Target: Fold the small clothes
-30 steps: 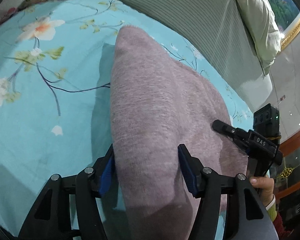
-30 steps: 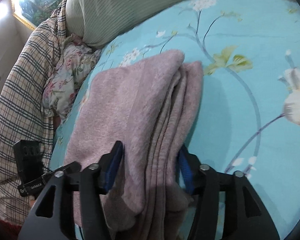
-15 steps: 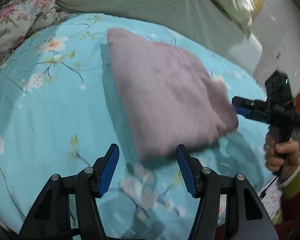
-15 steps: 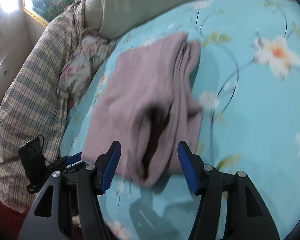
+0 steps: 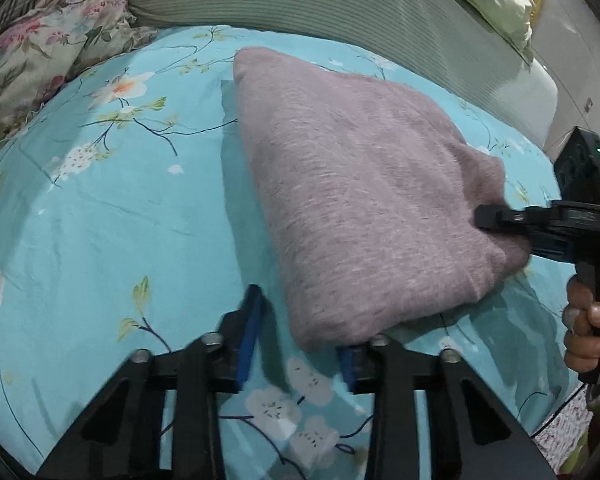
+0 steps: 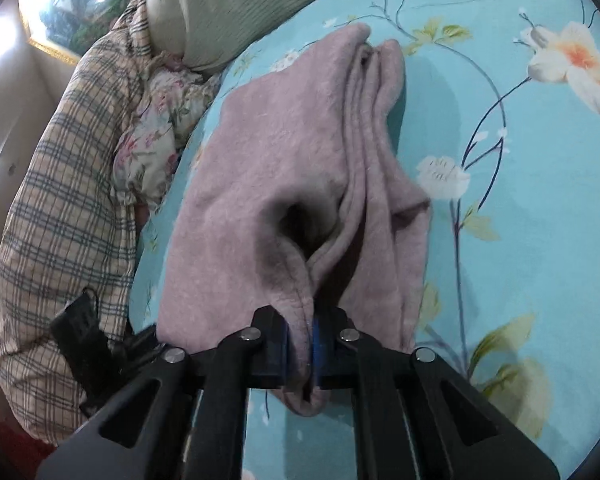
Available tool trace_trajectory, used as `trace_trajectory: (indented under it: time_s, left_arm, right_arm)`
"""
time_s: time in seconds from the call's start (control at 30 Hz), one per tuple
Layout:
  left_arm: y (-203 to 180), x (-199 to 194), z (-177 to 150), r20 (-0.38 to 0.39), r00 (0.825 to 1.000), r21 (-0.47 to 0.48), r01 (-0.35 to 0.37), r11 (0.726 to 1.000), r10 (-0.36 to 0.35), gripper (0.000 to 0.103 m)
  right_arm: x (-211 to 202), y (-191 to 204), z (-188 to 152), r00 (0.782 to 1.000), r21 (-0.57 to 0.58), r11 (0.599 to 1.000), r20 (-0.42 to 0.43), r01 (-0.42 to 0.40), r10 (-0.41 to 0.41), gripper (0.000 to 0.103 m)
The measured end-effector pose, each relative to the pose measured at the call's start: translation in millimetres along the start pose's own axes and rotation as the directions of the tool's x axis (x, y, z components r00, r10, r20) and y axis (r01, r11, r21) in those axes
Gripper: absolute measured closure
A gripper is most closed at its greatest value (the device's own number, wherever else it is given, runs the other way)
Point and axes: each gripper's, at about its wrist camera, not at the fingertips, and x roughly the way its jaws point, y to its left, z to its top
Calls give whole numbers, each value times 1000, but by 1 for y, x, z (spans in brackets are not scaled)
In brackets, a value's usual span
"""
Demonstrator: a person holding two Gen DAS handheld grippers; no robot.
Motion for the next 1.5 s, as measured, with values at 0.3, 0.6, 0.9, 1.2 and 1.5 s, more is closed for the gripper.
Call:
trace_trajectory:
  time_s: [0.3,0.6,0.9,1.2,1.5]
  left_arm:
    - [-6,7,6,-33,998,-10,-45,999,45,93]
    - [-6,2,2,-95,995,51,-30,998,34,89]
    - [6,-39,28,-15,986,49,165,985,-165,89]
    - [-18,14,56,-64,957,71,289,955,-284,90]
    - [-24,47,49,-128,947,20,300,954,-296,92]
  right_arm:
    - [-26,4,4,986,-135,980,97,149,-137,94]
    - [-23,-16,-2,989,-56,989,63,135,-131,68]
    - [-45,-15,66,978,-26,996,195,86,-80,50]
    - [21,-14,151,987,-32,994,124,104,-99,95]
    - [33,-43,143,968,5,976,126,216,-215,77]
